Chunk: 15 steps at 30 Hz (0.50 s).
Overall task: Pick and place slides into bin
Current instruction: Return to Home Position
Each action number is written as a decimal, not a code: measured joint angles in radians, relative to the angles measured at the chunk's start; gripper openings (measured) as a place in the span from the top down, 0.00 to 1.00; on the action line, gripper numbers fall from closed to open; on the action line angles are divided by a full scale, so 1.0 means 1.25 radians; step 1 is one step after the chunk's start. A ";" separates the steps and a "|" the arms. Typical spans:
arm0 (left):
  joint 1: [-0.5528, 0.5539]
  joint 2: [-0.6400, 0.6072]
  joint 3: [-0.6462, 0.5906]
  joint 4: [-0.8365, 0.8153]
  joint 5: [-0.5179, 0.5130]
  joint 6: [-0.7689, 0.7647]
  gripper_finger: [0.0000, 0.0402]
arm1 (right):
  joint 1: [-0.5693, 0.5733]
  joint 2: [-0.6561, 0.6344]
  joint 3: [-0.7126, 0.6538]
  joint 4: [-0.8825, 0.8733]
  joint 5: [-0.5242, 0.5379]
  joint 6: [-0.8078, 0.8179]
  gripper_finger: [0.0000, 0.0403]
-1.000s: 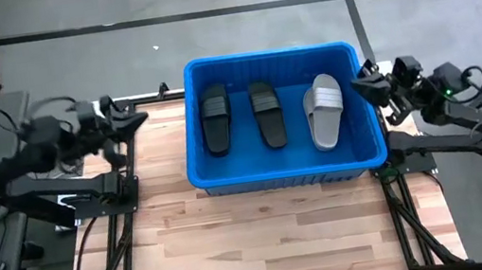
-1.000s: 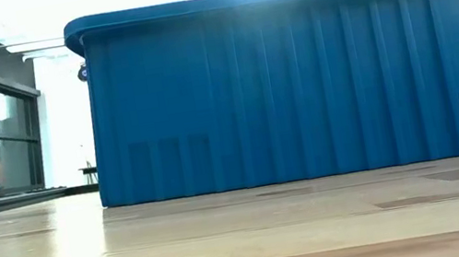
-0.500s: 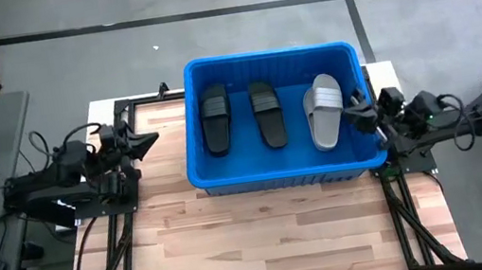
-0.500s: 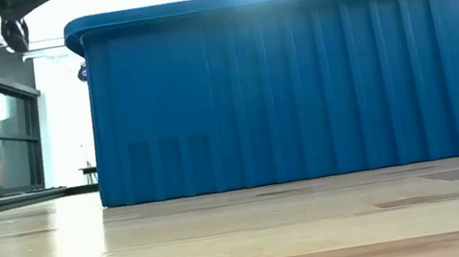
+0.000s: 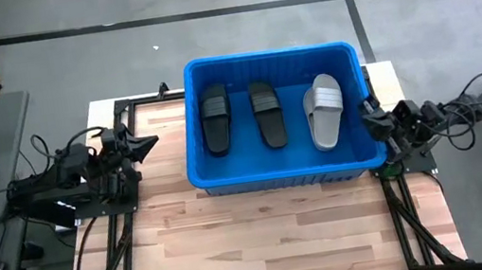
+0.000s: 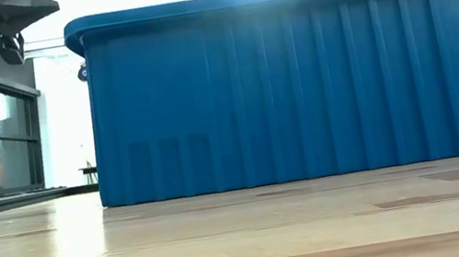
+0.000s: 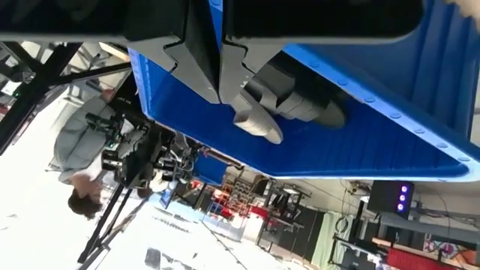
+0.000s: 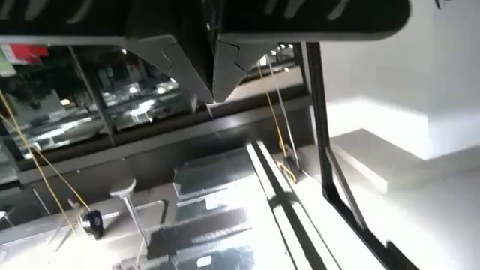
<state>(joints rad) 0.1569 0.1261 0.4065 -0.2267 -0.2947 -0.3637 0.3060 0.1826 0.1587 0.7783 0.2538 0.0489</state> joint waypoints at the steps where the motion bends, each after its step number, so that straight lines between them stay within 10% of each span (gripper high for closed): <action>1: 0.000 0.000 0.000 -0.003 0.000 0.000 1.00 | 0.009 -0.011 -0.011 -0.004 0.008 -0.007 1.00; 15: 0.000 0.000 0.000 -0.053 0.002 -0.004 1.00 | 0.071 -0.144 -0.119 0.035 0.034 -0.050 1.00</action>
<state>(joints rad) 0.1567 0.1261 0.4065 -0.2925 -0.2924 -0.3683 0.3948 0.0020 0.0102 0.8225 0.2965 -0.0138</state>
